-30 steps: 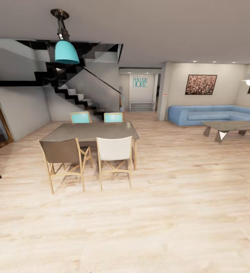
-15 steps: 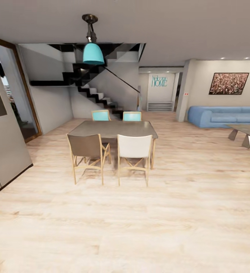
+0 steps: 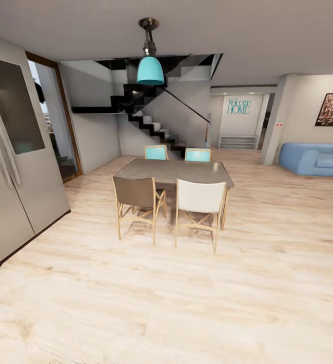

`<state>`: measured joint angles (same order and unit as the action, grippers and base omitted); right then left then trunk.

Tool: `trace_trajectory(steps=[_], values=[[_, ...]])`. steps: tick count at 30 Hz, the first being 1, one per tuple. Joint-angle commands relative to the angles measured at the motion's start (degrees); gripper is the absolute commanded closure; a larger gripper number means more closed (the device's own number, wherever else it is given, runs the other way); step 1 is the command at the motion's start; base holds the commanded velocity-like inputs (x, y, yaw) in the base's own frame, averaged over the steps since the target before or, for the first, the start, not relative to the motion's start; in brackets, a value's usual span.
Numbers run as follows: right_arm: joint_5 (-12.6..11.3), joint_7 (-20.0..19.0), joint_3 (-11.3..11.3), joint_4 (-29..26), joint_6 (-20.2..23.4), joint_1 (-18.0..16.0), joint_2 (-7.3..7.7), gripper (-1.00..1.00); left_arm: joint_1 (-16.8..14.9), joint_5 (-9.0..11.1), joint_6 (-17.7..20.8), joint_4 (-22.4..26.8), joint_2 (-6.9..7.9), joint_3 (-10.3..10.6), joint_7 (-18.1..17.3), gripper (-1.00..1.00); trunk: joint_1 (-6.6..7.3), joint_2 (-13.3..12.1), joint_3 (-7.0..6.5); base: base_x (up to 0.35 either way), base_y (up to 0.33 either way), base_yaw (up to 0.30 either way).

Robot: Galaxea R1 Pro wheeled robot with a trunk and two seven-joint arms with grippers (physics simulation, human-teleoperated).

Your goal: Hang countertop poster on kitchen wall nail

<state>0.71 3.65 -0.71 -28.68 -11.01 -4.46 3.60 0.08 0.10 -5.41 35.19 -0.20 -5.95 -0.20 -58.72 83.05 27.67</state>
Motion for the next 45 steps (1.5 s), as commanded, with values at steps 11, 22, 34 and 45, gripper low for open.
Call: trace_trajectory(steps=[11, 22, 34, 45], values=[[0.1, 0.2, -0.1, 0.0, -0.1, 0.0, 0.01, -1.0, 0.0, 0.0, -0.1, 0.1, -0.05, -0.5, -0.1, -1.0, -0.01, 0.0, 0.36, 0.017, 0.015, 0.279], [0.1, 0.2, -0.1, 0.0, -0.1, 0.0, 0.01, -1.0, 0.0, 0.0, -0.1, 0.1, -0.06, -0.5, -0.1, -1.0, -0.01, 0.0, 0.69, 0.054, 0.068, 0.278], [0.1, 0.2, -0.1, 0.0, -0.1, -0.1, 0.01, -1.0, 0.0, 0.0, -0.1, 0.1, 0.01, -0.5, -0.1, -1.0, -0.01, 0.0, 1.04, 0.003, 0.012, 0.277], [0.1, 0.2, -0.1, 0.0, -0.1, -0.1, 0.01, -1.0, 0.0, 0.0, -0.1, 0.1, -0.05, -0.5, -0.1, -1.0, -0.01, 0.0, 1.37, 0.0, 0.104, 0.277]])
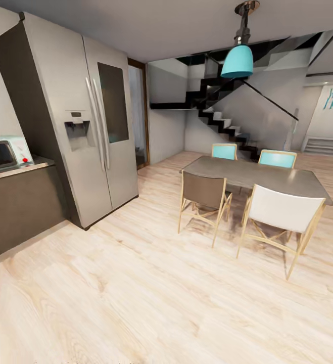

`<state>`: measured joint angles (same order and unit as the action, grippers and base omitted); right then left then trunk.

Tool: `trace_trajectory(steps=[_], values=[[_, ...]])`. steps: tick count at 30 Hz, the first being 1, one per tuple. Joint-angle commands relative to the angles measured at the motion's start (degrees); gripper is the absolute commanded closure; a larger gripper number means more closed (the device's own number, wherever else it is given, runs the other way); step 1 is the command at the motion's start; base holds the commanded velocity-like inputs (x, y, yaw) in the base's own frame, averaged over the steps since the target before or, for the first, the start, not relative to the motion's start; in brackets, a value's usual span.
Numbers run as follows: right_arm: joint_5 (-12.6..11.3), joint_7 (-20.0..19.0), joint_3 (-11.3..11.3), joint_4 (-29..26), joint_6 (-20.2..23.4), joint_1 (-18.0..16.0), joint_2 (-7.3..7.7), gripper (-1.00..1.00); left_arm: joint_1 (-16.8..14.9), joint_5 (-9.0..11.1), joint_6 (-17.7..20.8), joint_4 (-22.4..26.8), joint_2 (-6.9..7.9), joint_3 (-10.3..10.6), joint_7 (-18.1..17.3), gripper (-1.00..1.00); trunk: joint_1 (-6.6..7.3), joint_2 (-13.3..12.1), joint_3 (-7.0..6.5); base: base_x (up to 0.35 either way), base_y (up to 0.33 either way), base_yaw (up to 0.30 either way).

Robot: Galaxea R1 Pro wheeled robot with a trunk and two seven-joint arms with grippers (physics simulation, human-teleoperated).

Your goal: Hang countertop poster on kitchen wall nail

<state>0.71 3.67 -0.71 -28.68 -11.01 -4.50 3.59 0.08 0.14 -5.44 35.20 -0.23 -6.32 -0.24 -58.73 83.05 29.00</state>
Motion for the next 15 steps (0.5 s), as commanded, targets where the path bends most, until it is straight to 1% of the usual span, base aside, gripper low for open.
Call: trace_trajectory(steps=[1, 9, 15], values=[[0.1, 0.2, -0.1, 0.0, -0.2, 0.0, 0.01, -1.0, 0.0, 0.0, -0.1, 0.0, -0.03, -0.1, 0.0, -1.0, 0.0, 0.0, 0.08, 0.0, 0.01, 0.276], [0.1, 0.2, -0.1, 0.0, -0.2, 0.0, 0.01, -1.0, 0.0, 0.0, -0.1, 0.0, -0.03, -0.1, 0.0, -1.0, 0.0, 0.0, 0.31, 0.0, 0.012, 0.276], [0.1, 0.2, -0.1, 0.0, -0.2, 0.0, 0.02, -1.0, 0.0, 0.0, -0.1, 0.0, -0.04, -0.1, 0.0, -1.0, 0.0, 0.0, 0.5, 0.0, 0.182, 0.276]])
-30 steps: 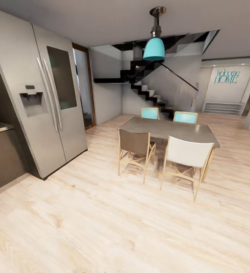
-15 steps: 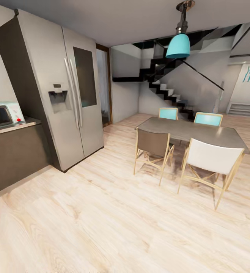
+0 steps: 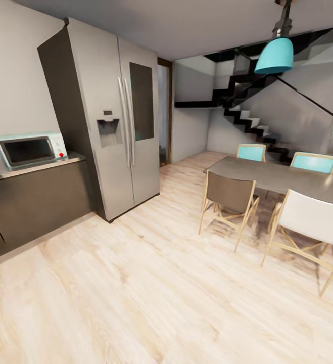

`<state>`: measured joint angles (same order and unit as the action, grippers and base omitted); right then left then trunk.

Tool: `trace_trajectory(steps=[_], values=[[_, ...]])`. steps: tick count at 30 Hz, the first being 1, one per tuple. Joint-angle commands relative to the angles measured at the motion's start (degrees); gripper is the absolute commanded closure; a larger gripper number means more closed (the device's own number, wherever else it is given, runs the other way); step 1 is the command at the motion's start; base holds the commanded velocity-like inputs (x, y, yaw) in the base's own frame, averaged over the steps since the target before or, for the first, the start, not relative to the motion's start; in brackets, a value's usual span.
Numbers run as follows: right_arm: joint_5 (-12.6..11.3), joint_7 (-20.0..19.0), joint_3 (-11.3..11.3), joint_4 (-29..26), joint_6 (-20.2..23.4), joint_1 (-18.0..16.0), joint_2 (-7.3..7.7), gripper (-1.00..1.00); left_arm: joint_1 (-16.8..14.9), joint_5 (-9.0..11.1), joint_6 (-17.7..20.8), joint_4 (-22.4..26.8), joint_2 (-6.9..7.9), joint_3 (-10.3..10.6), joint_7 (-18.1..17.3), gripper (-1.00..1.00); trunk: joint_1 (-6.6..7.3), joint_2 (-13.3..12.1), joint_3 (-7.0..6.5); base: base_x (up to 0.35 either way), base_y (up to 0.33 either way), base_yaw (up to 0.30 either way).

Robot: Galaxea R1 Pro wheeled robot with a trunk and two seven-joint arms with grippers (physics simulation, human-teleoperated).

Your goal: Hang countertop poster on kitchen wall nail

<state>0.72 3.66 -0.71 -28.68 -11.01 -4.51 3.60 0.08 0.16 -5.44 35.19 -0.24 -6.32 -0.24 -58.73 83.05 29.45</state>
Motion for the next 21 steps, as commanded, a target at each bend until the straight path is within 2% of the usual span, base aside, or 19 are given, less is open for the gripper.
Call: trace_trajectory(steps=[1, 21], values=[[0.1, 0.2, -0.1, 0.0, -0.1, 0.0, 0.01, -1.0, 0.0, 0.0, -0.1, 0.0, -0.03, -0.1, 0.0, -1.0, 0.0, 0.0, 0.08, 0.0, 0.1, 0.276], [0.1, 0.2, -0.1, 0.0, -0.1, 0.0, 0.01, -1.0, 0.0, 0.0, -0.1, 0.0, -0.03, -0.1, 0.0, -1.0, 0.0, 0.0, 0.71, 0.0, 0.013, 0.275]])
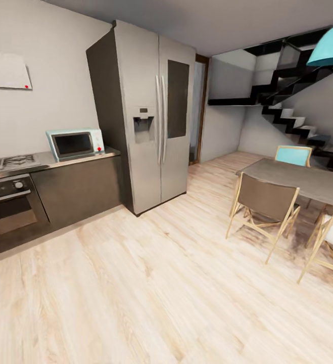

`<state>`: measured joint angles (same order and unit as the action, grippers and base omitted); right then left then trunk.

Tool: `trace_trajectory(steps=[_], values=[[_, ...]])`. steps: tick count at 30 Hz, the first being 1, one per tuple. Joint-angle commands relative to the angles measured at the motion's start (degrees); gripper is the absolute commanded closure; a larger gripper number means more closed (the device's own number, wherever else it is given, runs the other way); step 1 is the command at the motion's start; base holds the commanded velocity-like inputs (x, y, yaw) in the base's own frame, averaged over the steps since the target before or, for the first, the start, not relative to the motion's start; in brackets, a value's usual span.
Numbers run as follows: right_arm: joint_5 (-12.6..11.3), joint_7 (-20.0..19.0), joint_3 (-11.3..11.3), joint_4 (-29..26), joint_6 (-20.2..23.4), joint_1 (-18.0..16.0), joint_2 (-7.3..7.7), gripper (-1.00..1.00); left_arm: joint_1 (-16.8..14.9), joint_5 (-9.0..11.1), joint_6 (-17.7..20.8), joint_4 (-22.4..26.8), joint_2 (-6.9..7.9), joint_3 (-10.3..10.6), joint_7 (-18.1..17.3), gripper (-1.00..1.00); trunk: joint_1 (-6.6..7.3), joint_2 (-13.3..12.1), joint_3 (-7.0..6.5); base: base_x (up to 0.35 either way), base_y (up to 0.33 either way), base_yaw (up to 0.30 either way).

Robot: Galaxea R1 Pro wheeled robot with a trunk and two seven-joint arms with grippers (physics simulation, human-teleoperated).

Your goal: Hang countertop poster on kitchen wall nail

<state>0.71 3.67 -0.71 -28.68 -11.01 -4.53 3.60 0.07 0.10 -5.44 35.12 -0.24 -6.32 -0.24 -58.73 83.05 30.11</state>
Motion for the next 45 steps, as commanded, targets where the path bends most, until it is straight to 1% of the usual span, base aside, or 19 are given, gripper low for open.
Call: trace_trajectory(steps=[1, 7, 12, 45], values=[[0.1, 0.2, -0.1, 0.0, -0.2, 0.0, 0.01, -1.0, 0.0, 0.0, -0.1, 0.0, -0.03, -0.1, 0.0, -1.0, 0.0, 0.0, 0.08, 0.0, 0.044, 0.274], [0.1, 0.2, -0.1, 0.0, -0.2, 0.0, 0.07, -1.0, 0.0, 0.0, -0.1, 0.0, -0.03, -0.1, 0.0, -1.0, 0.0, 0.0, 0.28, 0.0, 0.204, 0.273], [0.1, 0.2, -0.1, 0.0, -0.2, 0.0, 0.04, -1.0, 0.0, 0.0, -0.1, 0.0, -0.03, -0.1, 0.0, -1.0, 0.0, 0.0, 0.44, 0.0, 0.092, 0.273], [0.1, 0.2, -0.1, 0.1, -0.2, 0.0, 0.01, -1.0, 0.0, 0.0, -0.1, 0.0, -0.03, -0.1, 0.0, -1.0, 0.0, 0.0, 1.54, 0.0, 0.004, 0.272]])
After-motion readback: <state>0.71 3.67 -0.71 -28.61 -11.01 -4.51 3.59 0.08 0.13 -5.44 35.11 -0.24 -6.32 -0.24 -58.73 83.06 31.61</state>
